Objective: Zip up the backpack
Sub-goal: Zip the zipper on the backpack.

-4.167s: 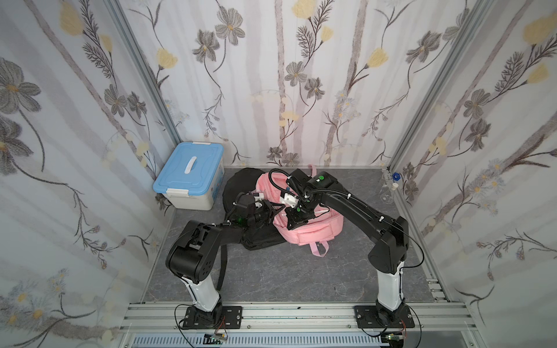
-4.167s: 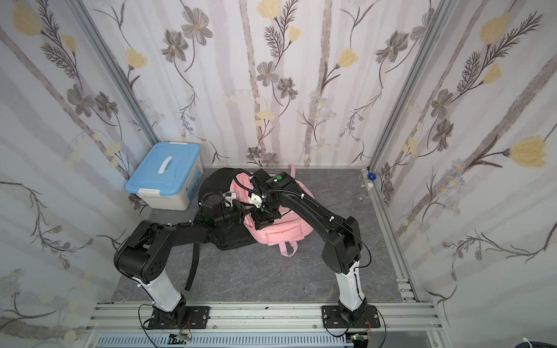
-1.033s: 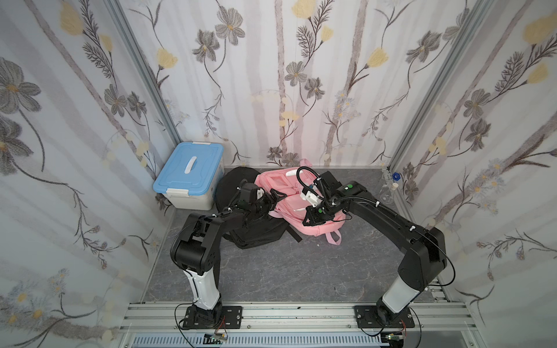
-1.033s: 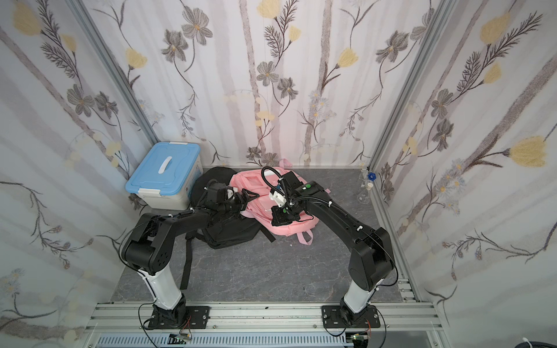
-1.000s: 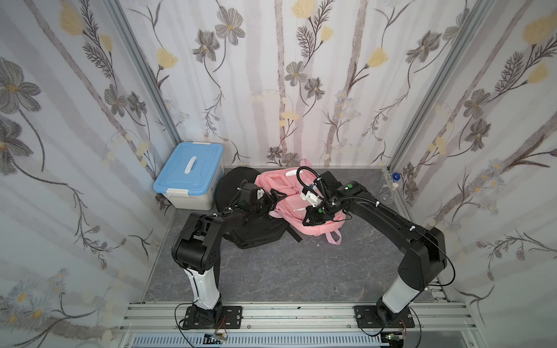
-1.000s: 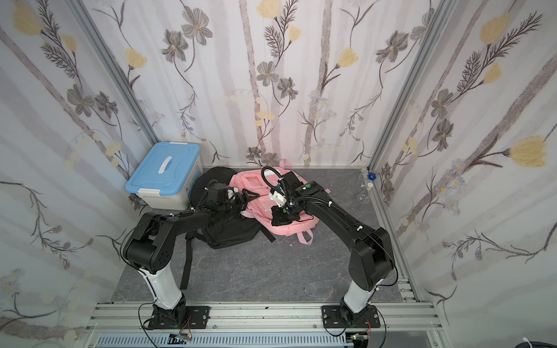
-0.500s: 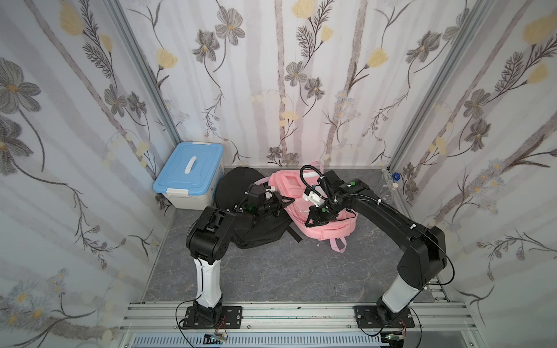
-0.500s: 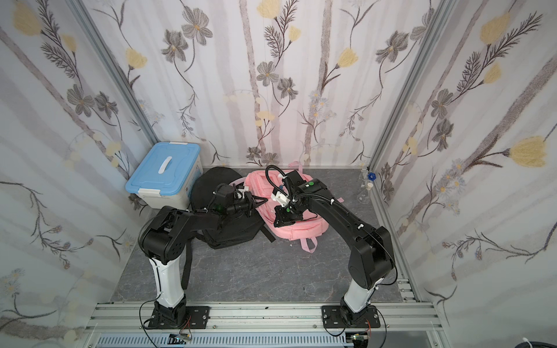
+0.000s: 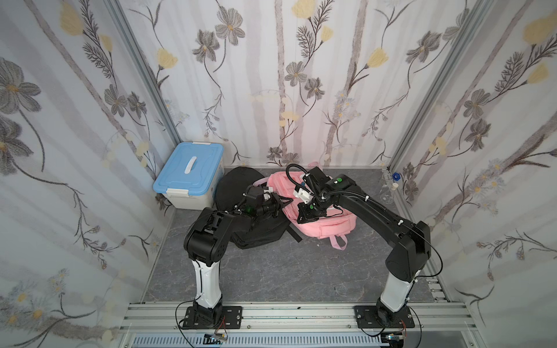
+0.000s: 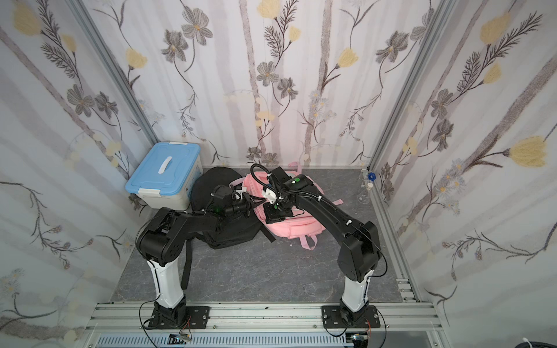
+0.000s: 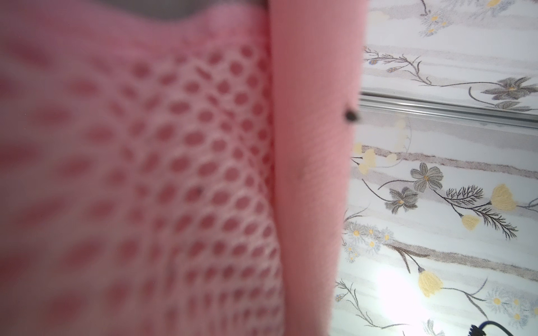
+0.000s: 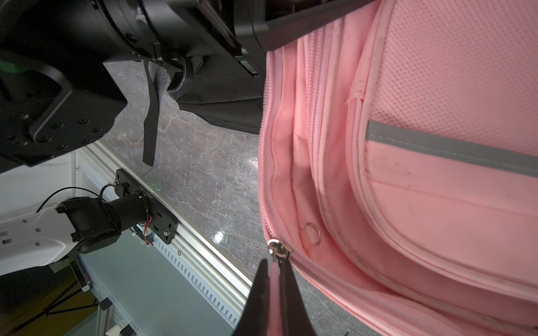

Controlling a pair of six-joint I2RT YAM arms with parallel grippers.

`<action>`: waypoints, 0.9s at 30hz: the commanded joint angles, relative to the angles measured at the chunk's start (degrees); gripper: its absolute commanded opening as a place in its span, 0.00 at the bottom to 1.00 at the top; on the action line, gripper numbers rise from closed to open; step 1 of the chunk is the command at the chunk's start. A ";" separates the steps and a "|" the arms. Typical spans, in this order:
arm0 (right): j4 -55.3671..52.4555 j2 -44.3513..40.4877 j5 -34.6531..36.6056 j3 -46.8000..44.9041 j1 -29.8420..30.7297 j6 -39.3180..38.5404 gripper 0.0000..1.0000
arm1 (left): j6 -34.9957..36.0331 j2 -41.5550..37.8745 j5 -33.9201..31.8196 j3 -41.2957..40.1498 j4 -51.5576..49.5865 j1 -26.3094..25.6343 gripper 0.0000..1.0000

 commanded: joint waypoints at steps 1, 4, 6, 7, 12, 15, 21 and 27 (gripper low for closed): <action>4.12 1.09 4.34 3.25 2.42 4.29 0.00 | 0.73 -1.23 -0.43 -0.41 3.09 -0.43 0.00; 3.00 3.79 8.12 7.83 4.43 5.76 0.00 | 1.26 -1.68 -0.79 -0.80 2.43 -0.63 0.00; 2.09 5.97 10.29 10.87 5.79 6.76 0.00 | 1.45 -1.96 -1.13 -1.05 2.26 -0.65 0.00; 1.95 6.91 11.30 12.28 6.60 7.25 0.00 | 1.71 -2.20 -1.14 -1.00 1.60 -0.74 0.00; 3.35 8.79 18.59 15.37 8.71 11.12 0.00 | 2.68 -3.07 -1.75 -1.10 -0.14 -0.75 0.00; 6.59 8.55 21.49 16.13 10.01 14.27 0.00 | 2.73 -2.89 -2.05 -0.69 -0.91 -0.75 0.00; 5.47 14.66 28.43 25.32 14.86 18.02 0.00 | 2.77 -2.69 -2.33 -0.11 -1.38 -0.75 0.00; 10.16 15.83 32.63 25.90 16.11 21.01 0.00 | 2.94 -3.07 -2.54 -0.44 -1.76 -0.75 0.00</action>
